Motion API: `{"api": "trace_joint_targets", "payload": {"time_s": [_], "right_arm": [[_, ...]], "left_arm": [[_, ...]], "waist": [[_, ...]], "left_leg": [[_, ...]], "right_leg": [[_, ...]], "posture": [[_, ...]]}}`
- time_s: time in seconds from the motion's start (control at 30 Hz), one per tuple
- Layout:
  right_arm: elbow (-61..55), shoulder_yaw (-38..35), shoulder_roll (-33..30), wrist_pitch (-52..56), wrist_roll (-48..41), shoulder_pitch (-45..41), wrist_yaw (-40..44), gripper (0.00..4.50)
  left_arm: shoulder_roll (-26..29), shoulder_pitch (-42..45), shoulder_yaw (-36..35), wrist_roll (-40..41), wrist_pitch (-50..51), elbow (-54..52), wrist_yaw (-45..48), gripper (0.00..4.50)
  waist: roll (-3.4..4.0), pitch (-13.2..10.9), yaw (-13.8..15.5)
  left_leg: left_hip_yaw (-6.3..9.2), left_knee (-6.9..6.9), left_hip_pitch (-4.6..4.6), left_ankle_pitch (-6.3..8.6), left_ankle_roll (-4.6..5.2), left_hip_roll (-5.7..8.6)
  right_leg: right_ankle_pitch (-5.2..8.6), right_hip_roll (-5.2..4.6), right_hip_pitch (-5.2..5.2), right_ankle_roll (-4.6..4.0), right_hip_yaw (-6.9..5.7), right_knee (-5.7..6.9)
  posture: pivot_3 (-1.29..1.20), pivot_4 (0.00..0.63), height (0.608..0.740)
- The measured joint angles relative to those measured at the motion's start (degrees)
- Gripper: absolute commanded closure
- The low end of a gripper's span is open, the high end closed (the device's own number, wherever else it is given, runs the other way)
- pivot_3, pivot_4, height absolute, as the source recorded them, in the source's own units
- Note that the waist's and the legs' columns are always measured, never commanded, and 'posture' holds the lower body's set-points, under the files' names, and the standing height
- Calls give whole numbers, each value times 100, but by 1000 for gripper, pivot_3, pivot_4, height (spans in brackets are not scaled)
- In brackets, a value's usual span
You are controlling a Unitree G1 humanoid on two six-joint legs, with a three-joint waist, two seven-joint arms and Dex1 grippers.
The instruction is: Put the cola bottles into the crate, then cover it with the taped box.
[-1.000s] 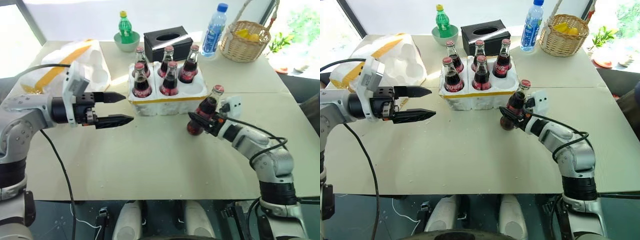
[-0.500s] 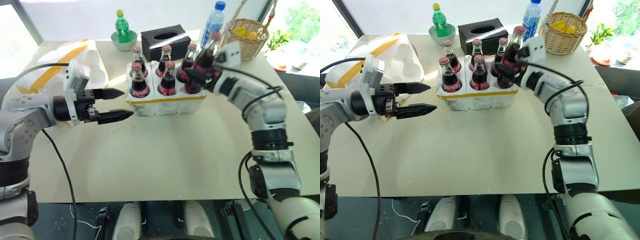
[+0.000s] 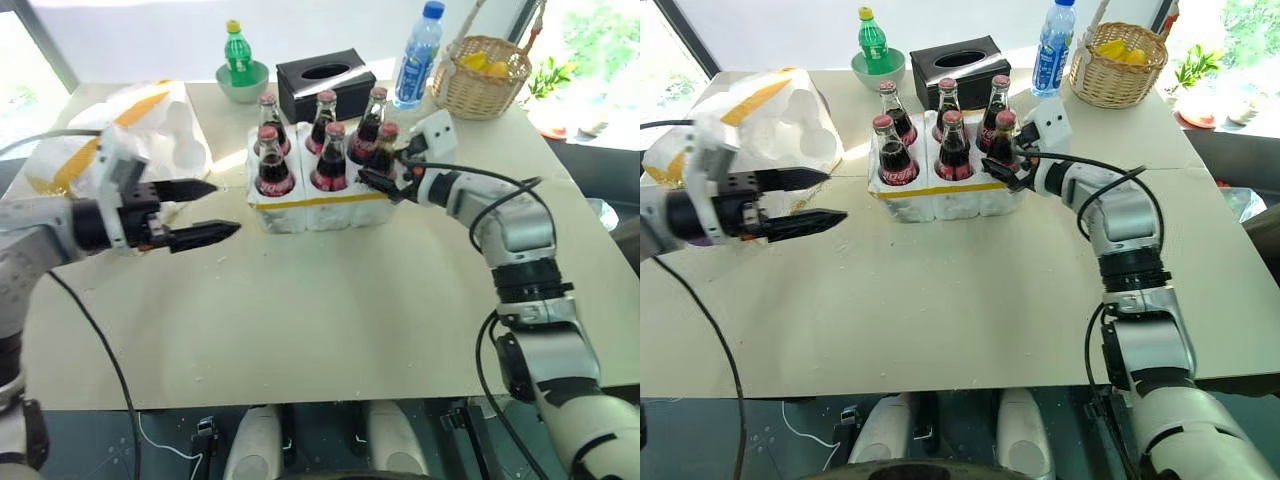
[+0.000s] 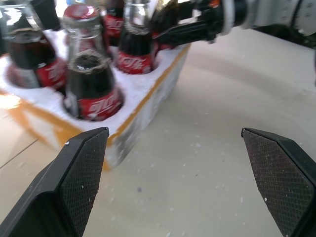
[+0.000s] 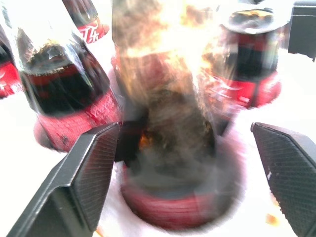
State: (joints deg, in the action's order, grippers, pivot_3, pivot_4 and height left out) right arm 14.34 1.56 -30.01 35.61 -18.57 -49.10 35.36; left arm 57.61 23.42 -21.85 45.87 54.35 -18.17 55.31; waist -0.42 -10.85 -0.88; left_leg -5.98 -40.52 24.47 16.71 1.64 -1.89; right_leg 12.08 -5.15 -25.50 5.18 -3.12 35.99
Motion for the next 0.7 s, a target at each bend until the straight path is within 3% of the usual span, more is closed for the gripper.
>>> {"api": "trace_joint_targets", "payload": {"time_s": [0.23, 0.37, 0.53, 0.7], "right_arm": [[-965, -686, -1797, 631, -463, 221, 1172, 32], [-1057, -888, -2160, 763, -667, 387, 1712, 32], [-1228, -882, -2307, 874, -1003, 619, 2407, 32], [-2027, -1194, -2395, 1317, -2135, 812, 3286, 32]], "left_arm": [[1074, -1776, -2013, -672, 245, 391, 257, 0], [1359, -2557, -2651, -1311, -113, 1400, 751, 0], [1889, -2571, -2165, -1921, -779, 2606, 1103, 0], [1915, -1088, -481, -2281, -1570, 3722, 1117, 0]], "waist": [[0, 0, 1], [-1, 2, -34], [1, 1, 21], [2, 1, 59]], "left_leg": [[-10, 52, -11, -9, -17, 4], [-23, 56, -27, -7, -15, 1], [-23, 61, -25, 2, -2, -1], [-22, 59, -15, 4, 2, 5]], "right_leg": [[1, -5, -4, -2, -5, -52], [14, -3, 1, -27, -6, -53], [15, -18, -5, -32, -8, -48], [11, -26, -5, -26, -14, -47]], "posture": [[0, 150, 740], [0, 150, 740], [0, 150, 740], [0, 150, 740]]}}
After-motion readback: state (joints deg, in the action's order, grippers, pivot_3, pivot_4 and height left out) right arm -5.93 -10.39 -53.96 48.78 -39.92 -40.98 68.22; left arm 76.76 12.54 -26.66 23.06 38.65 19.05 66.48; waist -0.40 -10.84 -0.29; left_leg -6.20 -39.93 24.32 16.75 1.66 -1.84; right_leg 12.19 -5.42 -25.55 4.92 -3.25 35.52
